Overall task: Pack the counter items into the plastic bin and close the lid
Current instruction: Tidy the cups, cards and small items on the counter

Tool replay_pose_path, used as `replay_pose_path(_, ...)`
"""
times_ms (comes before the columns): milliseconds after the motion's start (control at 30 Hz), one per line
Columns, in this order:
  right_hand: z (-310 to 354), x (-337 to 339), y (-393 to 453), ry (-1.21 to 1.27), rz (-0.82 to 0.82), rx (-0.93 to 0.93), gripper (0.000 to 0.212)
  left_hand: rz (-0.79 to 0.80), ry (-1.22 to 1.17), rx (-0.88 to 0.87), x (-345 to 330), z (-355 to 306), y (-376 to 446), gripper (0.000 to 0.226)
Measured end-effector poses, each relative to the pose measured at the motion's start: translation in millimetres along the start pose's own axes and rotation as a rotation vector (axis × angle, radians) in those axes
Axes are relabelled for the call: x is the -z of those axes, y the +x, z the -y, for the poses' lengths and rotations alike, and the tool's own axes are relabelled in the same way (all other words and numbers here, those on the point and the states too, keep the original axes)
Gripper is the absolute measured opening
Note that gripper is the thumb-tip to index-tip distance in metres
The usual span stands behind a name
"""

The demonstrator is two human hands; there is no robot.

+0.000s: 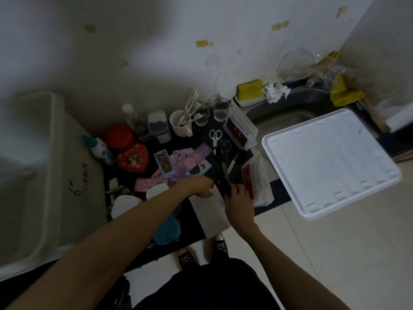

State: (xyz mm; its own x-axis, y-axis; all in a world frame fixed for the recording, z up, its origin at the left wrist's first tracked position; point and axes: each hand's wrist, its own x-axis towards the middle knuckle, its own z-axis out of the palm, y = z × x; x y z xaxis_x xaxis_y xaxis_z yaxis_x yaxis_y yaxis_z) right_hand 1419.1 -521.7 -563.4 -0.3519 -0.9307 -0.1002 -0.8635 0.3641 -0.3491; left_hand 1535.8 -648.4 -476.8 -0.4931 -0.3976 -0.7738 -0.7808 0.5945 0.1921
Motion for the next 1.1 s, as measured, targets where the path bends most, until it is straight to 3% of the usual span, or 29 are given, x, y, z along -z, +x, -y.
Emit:
replay_pose_path(133, 15, 16, 30, 0.199, -0.005, -0.009, 0.028, -0.177, -0.159, 0.029, 14, 19, 5, 0.031)
replay_pose_path(233, 25, 26, 65, 0.329, 0.080, -0.050, 0.028, -0.313, -0.300, 0.094, 34, 33, 13, 0.019)
replay_pose_path(400, 31, 23, 102, 0.143, 0.202, -0.087, 0.042, -0.453, -0.518, 0.162, 58, 43, 25, 0.009)
replay_pose_path(633, 28, 13, 124, 0.098, 0.230, -0.166, 0.024, -0.572, -0.566, 0.123, 55, 47, 44, 0.014)
replay_pose_path(800, 28, 27, 131, 0.132, 0.171, -0.129, 0.019, -0.687, -0.391, -0.130, 53, 49, 54, 0.043)
replay_pose_path(900, 35, 51, 135, 0.340, 0.123, -0.019, 0.017, -0.669, -0.199, -0.196, 60, 50, 54, 0.055)
replay_pose_path(967, 39, 65, 140, 0.466, 0.158, 0.047, 0.016, -0.623, -0.131, -0.149, 65, 53, 52, 0.041)
replay_pose_path(1100, 41, 87, 155, 0.592, 0.078, -0.022, 0.006, -0.515, -0.333, 0.009, 65, 69, 42, 0.023)
